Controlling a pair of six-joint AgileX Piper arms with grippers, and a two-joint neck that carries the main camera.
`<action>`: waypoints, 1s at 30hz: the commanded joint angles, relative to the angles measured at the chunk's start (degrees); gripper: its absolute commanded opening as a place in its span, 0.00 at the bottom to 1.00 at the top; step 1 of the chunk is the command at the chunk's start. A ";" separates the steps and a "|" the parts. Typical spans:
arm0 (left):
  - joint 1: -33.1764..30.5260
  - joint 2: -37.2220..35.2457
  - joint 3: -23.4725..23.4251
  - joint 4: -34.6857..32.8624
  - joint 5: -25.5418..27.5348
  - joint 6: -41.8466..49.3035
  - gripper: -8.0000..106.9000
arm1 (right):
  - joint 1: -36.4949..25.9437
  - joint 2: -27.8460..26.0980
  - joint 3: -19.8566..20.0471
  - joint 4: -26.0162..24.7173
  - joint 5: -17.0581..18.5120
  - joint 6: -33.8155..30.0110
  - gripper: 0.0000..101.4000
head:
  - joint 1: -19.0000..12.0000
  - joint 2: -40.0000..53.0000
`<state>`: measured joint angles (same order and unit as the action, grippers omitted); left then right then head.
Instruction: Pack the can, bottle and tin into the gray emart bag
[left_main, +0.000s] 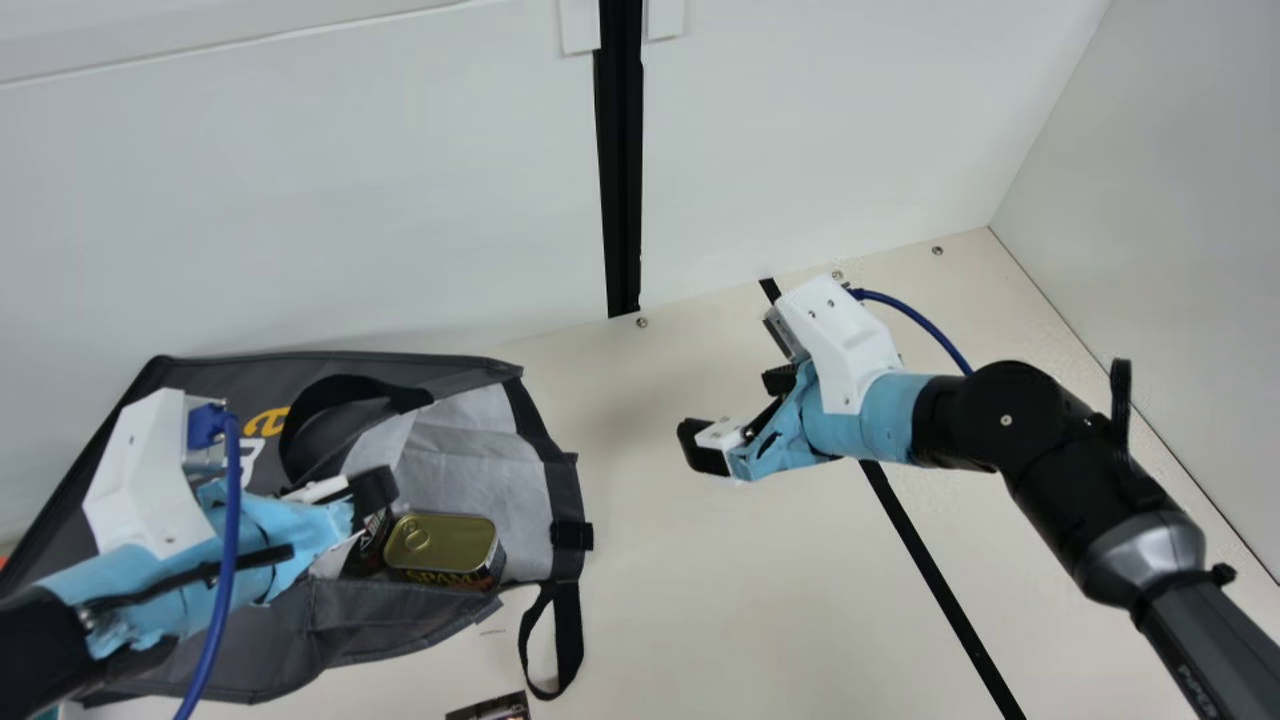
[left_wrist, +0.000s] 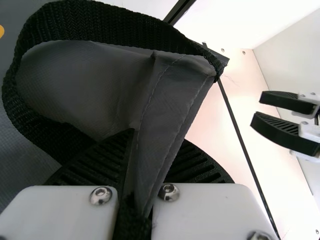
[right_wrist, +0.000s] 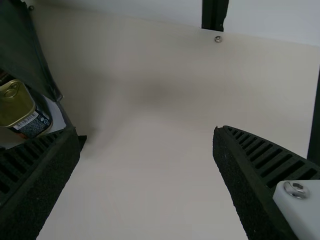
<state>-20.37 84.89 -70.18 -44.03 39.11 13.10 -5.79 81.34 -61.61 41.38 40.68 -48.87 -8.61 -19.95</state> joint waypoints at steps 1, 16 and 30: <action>0.00 0.00 0.00 0.00 0.00 0.00 0.16 | 0.17 0.70 0.06 1.51 0.35 -1.50 0.90 | -1.39 -0.05; 0.00 0.00 0.00 0.00 0.00 0.00 0.16 | 2.35 6.37 0.11 9.39 1.81 -10.29 0.90 | -1.39 -0.05; 0.00 0.00 0.00 0.00 0.00 0.00 0.16 | 4.97 11.50 -0.40 14.35 3.03 -15.99 0.90 | -1.39 -0.05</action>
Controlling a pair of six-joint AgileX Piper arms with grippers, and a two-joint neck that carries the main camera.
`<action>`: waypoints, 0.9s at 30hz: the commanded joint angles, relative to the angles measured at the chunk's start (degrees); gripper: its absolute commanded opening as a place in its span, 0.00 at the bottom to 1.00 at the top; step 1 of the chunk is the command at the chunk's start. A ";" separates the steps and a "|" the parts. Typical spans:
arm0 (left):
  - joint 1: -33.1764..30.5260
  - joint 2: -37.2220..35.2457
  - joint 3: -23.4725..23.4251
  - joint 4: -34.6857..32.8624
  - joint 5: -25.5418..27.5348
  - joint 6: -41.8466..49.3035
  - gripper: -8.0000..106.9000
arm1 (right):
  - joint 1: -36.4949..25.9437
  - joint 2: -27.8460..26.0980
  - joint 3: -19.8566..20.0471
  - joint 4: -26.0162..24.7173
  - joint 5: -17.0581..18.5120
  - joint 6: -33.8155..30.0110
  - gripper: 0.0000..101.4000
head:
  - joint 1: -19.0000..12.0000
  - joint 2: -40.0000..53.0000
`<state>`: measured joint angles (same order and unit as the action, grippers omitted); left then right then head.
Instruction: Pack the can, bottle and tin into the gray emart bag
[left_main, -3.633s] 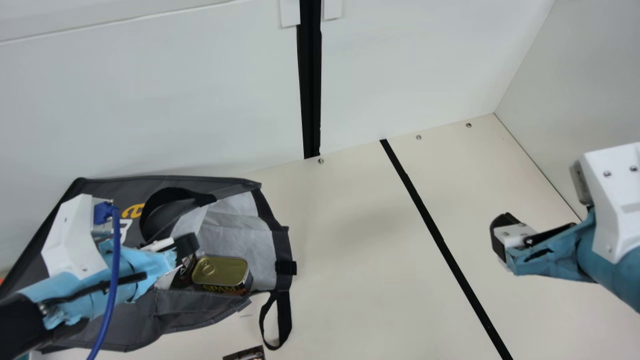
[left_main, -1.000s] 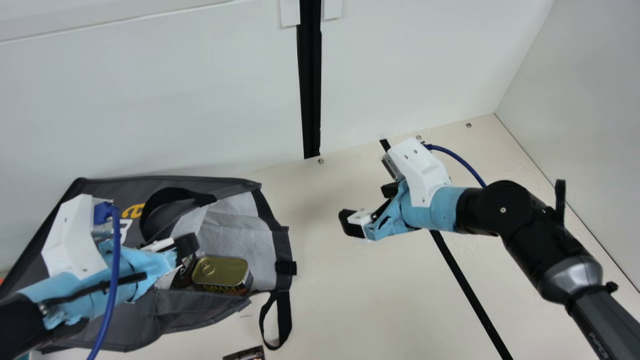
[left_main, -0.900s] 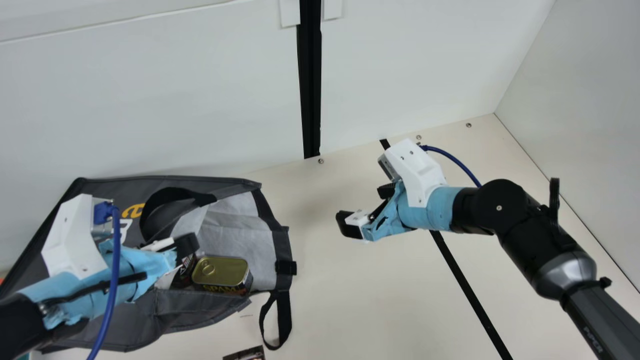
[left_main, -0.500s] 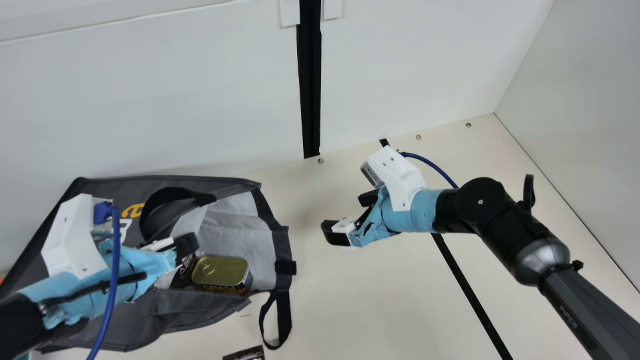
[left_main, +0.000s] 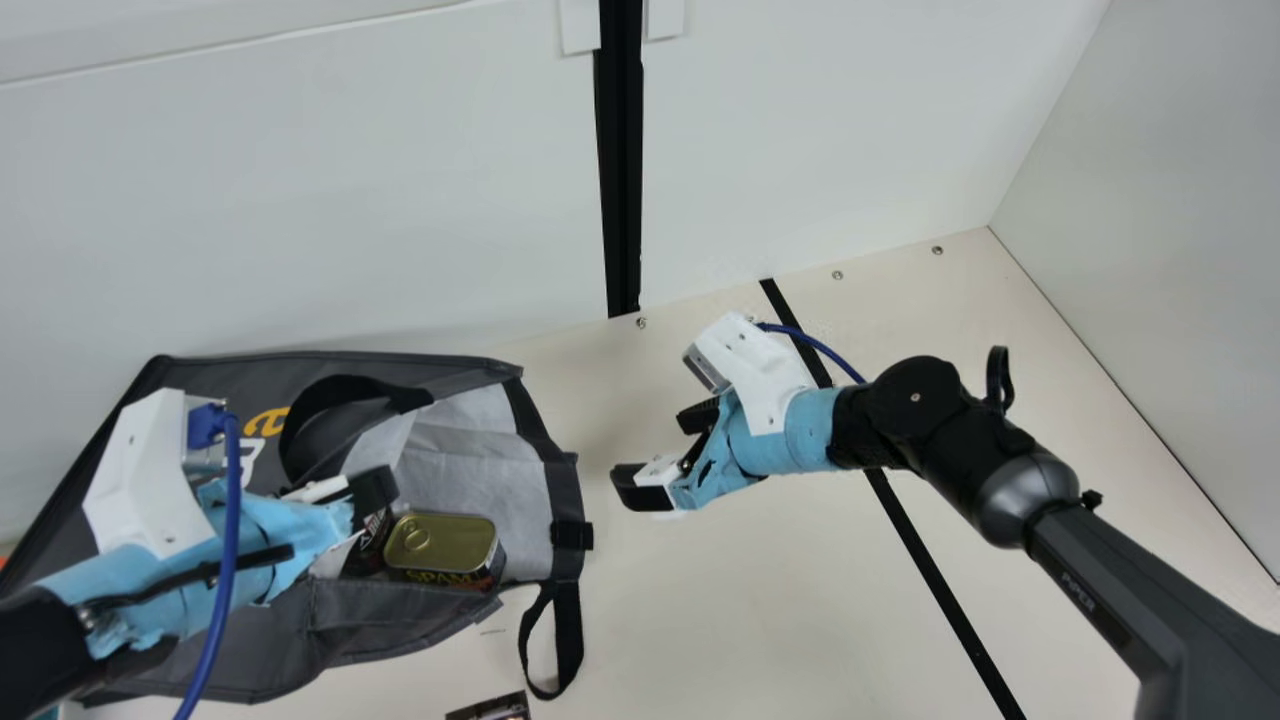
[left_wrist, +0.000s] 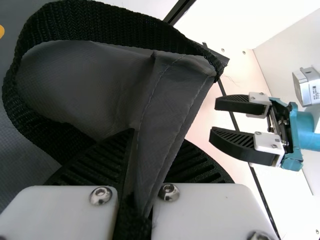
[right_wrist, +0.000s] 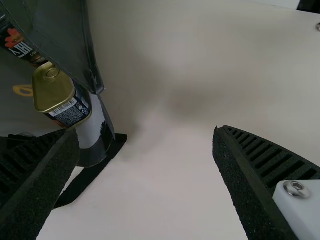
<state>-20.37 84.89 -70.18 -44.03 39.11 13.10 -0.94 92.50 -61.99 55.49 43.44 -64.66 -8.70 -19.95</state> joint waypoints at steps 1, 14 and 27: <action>0.00 0.00 0.00 0.00 0.00 0.00 0.16 | 0.31 0.72 -0.11 0.50 0.34 -0.51 0.90 | -1.30 -0.05; 0.00 0.00 0.00 0.00 0.00 0.00 0.16 | 3.35 5.32 -1.30 3.84 0.92 -3.34 0.90 | -1.30 -0.05; 0.00 0.00 0.00 0.00 0.00 0.00 0.16 | 6.40 11.44 -4.26 7.60 0.88 -6.00 0.90 | -1.30 -0.05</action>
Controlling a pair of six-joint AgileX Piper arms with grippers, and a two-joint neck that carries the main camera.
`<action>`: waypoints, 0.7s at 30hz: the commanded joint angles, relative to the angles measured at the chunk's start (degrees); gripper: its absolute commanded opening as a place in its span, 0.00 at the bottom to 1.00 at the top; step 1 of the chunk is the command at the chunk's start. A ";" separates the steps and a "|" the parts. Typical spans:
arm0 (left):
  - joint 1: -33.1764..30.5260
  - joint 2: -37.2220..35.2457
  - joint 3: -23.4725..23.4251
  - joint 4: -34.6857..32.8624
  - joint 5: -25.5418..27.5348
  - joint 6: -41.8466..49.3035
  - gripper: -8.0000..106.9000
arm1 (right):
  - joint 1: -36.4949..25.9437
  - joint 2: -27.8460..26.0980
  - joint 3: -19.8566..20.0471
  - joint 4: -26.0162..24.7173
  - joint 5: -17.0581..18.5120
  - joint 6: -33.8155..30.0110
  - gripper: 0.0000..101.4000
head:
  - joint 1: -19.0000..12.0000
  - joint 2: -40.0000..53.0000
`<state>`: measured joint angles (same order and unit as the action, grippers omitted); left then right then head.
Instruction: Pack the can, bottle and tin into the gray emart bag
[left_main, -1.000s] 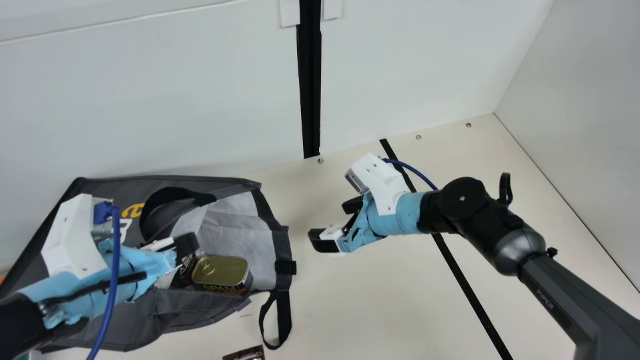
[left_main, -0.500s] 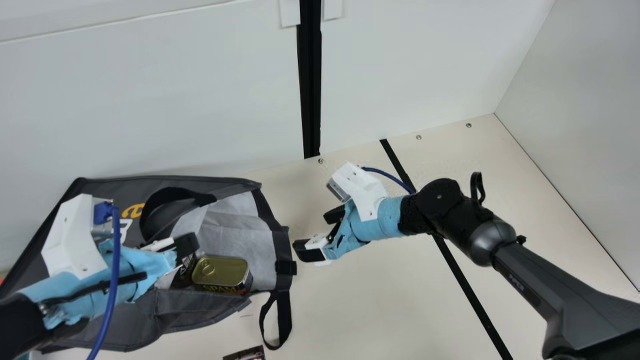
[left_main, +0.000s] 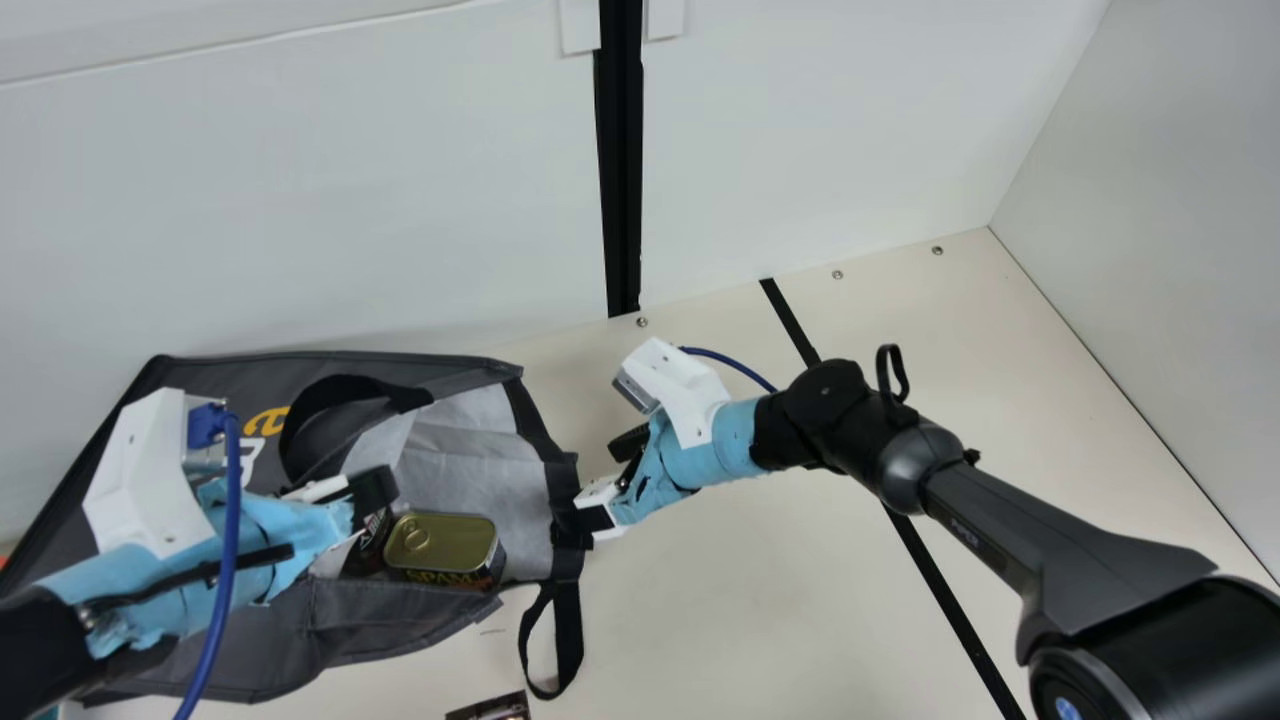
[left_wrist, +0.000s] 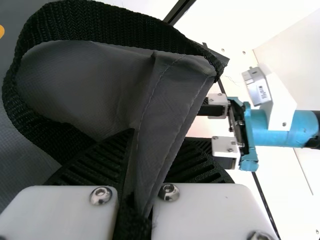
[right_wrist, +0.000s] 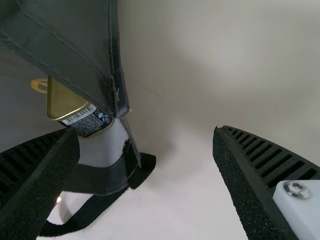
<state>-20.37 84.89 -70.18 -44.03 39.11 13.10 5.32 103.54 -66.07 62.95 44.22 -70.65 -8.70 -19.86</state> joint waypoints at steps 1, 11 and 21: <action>0.00 0.00 0.00 0.00 0.00 0.00 0.16 | 0.37 0.87 -0.46 0.37 0.10 -0.19 0.90 | -1.30 -0.14; 0.00 0.00 0.00 0.00 0.00 0.00 0.16 | 2.87 5.38 -3.71 1.92 0.45 -1.38 0.90 | -1.30 -0.14; 0.00 0.00 0.00 0.00 0.00 0.00 0.16 | 5.05 9.30 -6.88 2.35 0.99 -1.65 0.90 | -1.30 -0.14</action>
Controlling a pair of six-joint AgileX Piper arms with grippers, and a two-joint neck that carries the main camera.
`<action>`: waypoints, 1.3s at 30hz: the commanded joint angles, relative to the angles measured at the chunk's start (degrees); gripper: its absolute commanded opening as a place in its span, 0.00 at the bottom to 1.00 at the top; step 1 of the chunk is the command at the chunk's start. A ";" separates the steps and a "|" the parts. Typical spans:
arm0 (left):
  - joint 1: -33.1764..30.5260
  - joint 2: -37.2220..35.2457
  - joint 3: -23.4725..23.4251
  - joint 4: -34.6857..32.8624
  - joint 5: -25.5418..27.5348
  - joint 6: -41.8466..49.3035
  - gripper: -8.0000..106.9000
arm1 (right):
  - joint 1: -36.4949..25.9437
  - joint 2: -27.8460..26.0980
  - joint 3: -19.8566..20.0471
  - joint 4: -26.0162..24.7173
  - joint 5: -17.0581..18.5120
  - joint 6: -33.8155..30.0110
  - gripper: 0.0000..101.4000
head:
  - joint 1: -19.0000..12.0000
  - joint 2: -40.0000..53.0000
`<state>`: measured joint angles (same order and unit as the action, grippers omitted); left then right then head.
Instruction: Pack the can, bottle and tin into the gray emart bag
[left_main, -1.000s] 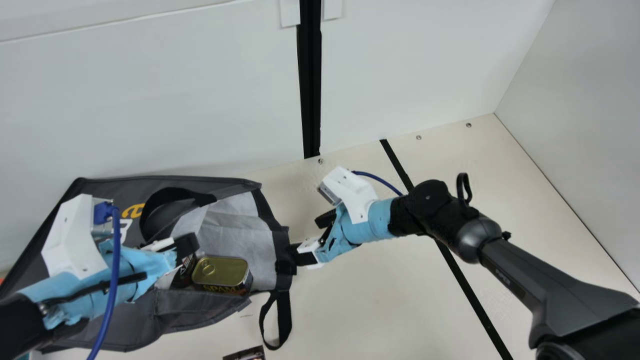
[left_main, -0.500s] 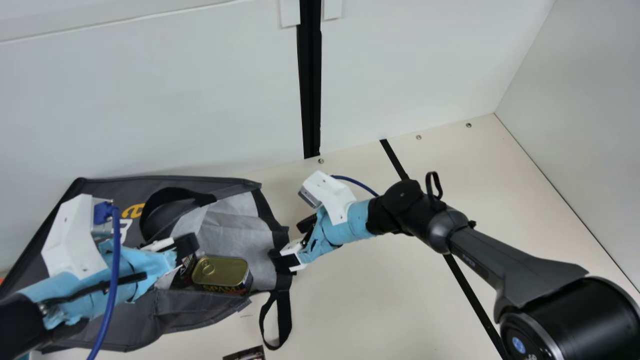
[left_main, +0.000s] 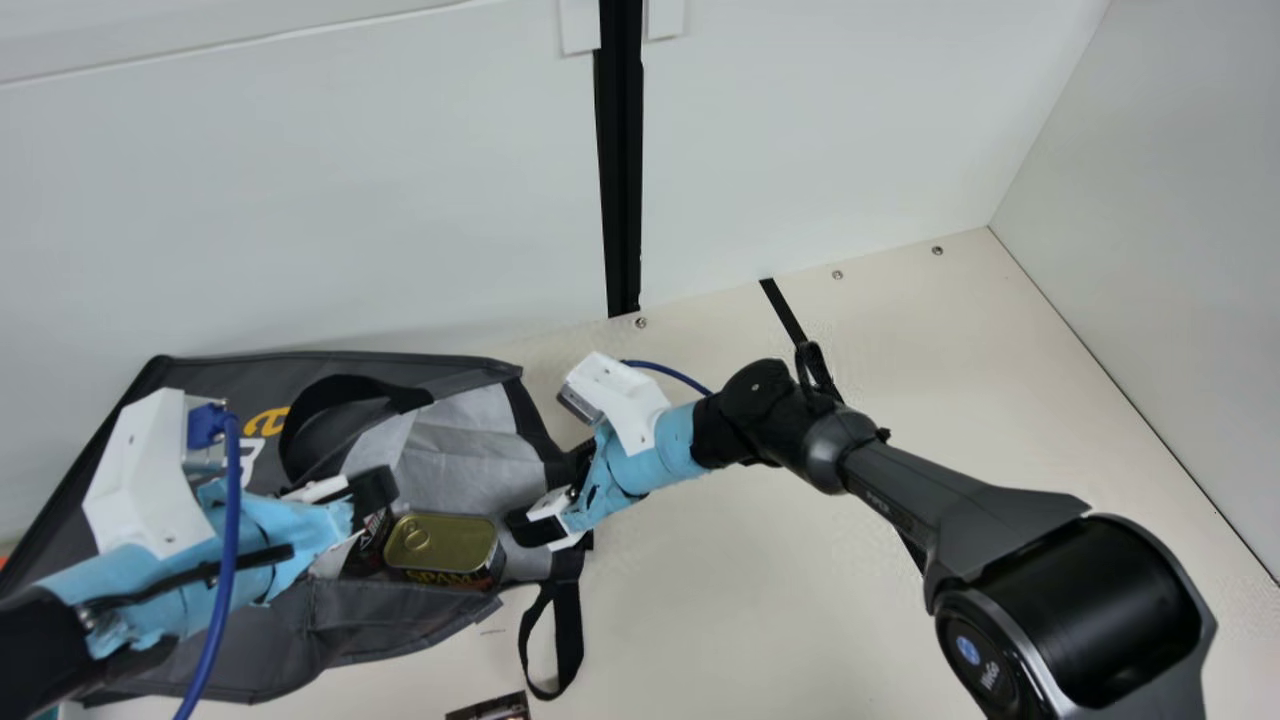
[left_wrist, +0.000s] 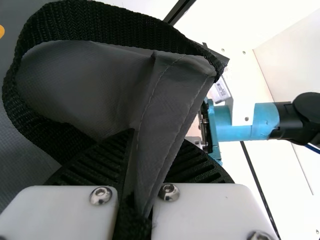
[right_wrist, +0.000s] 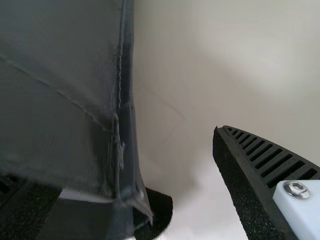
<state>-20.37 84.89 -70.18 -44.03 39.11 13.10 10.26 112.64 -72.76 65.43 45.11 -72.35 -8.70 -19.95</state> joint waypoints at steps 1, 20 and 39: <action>0.00 0.00 0.00 0.00 0.00 0.00 0.16 | 0.29 0.51 -0.41 -0.16 0.15 0.05 0.90 | -1.30 -0.05; 0.00 0.00 0.00 0.00 0.00 0.00 0.16 | 0.98 3.44 -2.04 -0.95 2.72 0.85 0.24 | -1.30 -0.05; 0.00 0.00 0.00 0.00 0.00 0.00 0.16 | -2.53 1.34 -0.93 1.41 9.46 2.06 0.00 | -1.30 -0.05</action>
<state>-20.37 84.89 -70.18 -44.03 39.11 13.10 7.92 114.17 -73.85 66.54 54.07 -70.42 -8.70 -19.95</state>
